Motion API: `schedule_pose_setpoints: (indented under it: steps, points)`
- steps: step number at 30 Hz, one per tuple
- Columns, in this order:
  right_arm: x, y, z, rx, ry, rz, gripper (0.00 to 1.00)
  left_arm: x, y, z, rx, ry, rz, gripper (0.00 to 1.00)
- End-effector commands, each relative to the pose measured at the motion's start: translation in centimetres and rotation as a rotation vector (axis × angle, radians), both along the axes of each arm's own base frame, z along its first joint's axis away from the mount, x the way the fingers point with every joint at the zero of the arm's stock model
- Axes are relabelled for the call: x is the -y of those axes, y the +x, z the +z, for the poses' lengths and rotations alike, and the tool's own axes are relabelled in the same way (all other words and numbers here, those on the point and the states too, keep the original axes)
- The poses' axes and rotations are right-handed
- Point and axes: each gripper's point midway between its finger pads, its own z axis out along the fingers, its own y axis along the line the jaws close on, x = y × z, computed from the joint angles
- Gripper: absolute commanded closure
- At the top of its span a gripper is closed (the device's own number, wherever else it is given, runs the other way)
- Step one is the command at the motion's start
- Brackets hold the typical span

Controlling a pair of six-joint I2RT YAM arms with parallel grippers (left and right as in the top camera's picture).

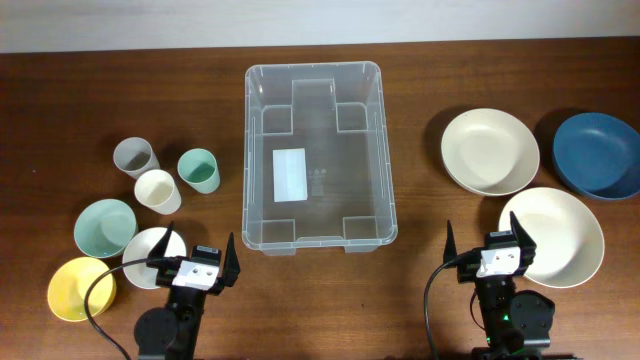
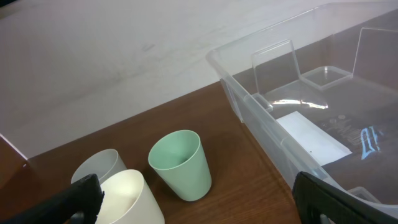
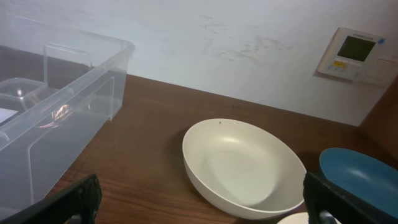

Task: Pack container
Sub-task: 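Move both grippers forward toward the objects beside the container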

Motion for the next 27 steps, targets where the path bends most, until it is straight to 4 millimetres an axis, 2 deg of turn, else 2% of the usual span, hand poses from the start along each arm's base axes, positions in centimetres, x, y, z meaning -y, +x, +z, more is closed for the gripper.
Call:
schedule_pose_setpoints:
  steps: [1, 27]
  points:
    - [-0.30, -0.02, -0.21, -0.002, -0.006, 0.015, 0.01, 0.01, -0.03, -0.12, 0.002, 0.012, 0.001, 0.01]
    - [-0.30, -0.02, -0.20, -0.002, -0.006, 0.015, 0.01, 0.01, -0.03, -0.12, 0.002, 0.011, 0.001, 0.01]
